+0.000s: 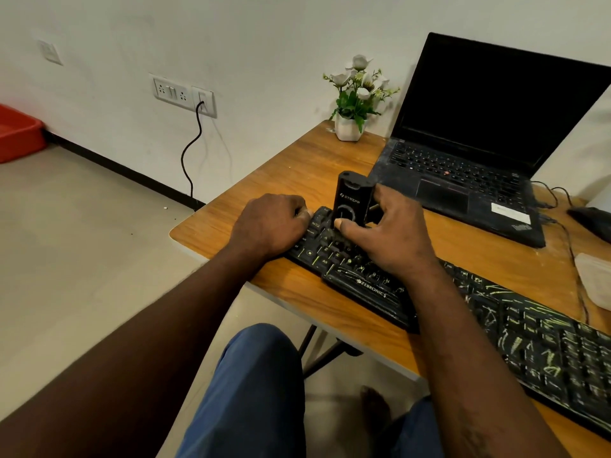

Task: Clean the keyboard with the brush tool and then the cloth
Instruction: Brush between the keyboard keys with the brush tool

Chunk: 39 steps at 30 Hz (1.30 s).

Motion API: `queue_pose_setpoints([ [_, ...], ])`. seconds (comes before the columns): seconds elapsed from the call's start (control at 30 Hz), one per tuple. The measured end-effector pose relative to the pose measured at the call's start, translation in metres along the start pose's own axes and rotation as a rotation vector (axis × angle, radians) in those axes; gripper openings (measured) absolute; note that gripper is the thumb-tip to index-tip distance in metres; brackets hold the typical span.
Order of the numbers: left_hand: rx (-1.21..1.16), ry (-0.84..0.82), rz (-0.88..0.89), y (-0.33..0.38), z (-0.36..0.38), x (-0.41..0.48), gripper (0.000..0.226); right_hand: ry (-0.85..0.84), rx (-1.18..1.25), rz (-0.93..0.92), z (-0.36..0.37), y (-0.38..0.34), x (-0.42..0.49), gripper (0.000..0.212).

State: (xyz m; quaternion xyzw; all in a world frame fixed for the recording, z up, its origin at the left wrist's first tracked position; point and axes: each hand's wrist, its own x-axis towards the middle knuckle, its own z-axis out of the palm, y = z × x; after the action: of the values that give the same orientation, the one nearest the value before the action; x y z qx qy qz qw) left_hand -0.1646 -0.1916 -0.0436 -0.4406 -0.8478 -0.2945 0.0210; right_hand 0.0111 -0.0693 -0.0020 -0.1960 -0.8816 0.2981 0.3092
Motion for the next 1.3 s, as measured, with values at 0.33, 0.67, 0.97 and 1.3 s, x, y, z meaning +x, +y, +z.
queue_pose_setpoints([
  [0.33,0.014,0.005,-0.004,0.0,0.0,-0.001,0.03,-0.056,0.053,0.017,-0.018,0.005,-0.014,0.047],
  [0.67,-0.054,0.14,-0.025,0.009,0.001,-0.022,0.032,0.005,0.038,0.042,-0.02,0.007,-0.018,0.05],
  [0.97,0.049,0.109,-0.021,0.014,0.011,-0.03,0.048,-0.066,0.06,-0.053,-0.01,0.002,-0.018,0.046],
  [1.3,0.087,0.099,-0.022,0.016,0.011,-0.031,0.05,-0.017,0.034,-0.003,-0.012,0.006,-0.021,0.048],
])
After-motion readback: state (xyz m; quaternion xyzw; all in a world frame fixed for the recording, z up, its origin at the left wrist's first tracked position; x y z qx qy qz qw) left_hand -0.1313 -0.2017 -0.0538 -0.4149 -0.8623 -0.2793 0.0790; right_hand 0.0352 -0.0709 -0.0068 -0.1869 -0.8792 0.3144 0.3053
